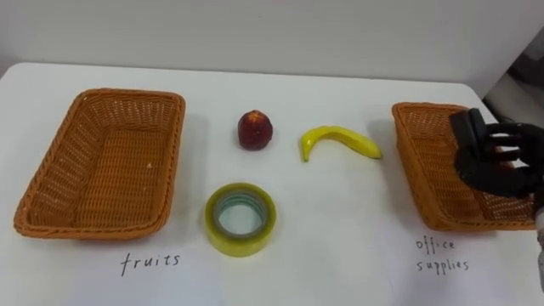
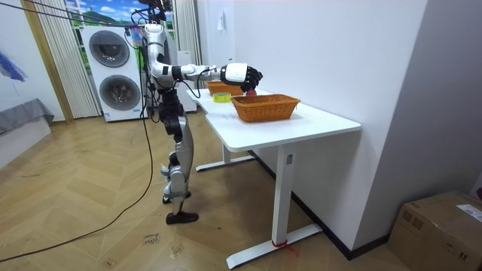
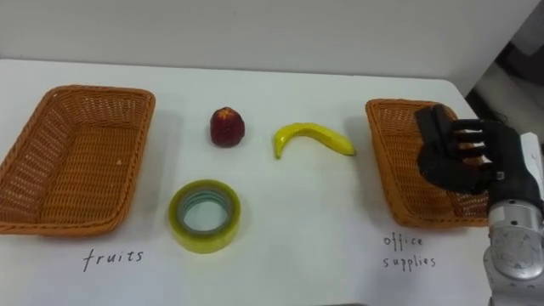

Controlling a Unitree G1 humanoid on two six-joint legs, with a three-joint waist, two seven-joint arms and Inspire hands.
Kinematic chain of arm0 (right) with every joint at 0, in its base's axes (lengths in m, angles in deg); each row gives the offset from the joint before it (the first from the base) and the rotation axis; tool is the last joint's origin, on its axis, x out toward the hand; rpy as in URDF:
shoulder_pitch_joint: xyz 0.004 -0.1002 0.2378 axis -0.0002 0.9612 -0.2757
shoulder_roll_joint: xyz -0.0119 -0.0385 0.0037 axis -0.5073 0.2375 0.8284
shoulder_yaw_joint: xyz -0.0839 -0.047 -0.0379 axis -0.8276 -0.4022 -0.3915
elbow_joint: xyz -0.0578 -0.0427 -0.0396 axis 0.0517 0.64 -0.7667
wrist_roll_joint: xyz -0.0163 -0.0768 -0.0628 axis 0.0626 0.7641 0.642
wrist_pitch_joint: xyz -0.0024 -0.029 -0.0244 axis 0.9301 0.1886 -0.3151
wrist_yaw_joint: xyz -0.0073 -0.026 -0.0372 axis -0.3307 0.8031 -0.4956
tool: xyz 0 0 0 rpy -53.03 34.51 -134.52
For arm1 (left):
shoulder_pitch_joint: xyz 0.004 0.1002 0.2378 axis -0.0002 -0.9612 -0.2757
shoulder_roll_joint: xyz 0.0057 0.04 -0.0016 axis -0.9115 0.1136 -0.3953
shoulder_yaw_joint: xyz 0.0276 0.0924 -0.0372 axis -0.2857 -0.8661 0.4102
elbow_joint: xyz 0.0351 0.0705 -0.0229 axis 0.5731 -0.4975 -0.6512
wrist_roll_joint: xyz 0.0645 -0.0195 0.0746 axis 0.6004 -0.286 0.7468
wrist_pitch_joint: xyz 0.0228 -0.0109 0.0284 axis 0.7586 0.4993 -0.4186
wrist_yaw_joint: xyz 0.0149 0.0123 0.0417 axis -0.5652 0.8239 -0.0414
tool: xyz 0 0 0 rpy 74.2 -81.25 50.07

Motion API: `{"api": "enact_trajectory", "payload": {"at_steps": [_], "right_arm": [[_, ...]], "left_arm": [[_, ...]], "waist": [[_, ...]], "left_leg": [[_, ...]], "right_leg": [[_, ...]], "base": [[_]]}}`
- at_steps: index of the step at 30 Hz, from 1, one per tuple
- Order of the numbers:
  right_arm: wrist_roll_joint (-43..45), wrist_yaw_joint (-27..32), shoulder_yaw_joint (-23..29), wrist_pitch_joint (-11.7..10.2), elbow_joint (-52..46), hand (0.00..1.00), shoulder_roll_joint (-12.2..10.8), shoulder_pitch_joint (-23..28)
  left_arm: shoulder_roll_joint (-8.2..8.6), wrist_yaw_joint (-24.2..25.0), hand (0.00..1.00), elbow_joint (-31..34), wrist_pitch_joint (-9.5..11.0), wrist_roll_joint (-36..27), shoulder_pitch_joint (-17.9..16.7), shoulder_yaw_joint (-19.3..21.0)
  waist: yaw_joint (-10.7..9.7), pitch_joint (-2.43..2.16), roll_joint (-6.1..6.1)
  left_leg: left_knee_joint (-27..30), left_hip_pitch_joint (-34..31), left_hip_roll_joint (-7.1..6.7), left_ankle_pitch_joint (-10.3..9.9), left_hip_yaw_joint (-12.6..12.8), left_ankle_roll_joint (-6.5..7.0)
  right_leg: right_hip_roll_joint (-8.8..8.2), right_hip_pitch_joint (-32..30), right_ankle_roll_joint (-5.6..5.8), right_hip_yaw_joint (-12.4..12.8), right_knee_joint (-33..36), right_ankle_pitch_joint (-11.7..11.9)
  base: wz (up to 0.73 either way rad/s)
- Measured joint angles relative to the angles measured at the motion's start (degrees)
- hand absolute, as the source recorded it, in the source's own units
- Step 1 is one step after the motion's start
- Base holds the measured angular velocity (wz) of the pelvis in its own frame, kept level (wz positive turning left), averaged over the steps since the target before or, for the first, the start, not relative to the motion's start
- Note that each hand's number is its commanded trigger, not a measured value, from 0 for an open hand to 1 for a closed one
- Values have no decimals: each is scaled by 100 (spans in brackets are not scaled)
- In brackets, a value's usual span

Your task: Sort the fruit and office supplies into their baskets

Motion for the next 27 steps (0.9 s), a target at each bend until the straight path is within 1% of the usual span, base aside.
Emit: {"api": "enact_trajectory", "payload": {"at_steps": [9, 27], "right_arm": [[132, -62, 1, 2, -1, 0, 0, 0], [130, -63, 1, -1, -1, 0, 0, 0]], "left_arm": [[0, 0, 0, 1, -17, 0, -1, 1], [-1, 11, 0, 2, -1, 0, 0, 2]], "waist": [[2, 5, 16], [2, 7, 25]], "left_leg": [[0, 2, 0, 0, 0, 0], [2, 1, 1, 0, 2, 0]], "right_leg": [[0, 1, 0, 1, 4, 0], [0, 8, -1, 3, 13, 1]], "base": [[0], [0]]}}
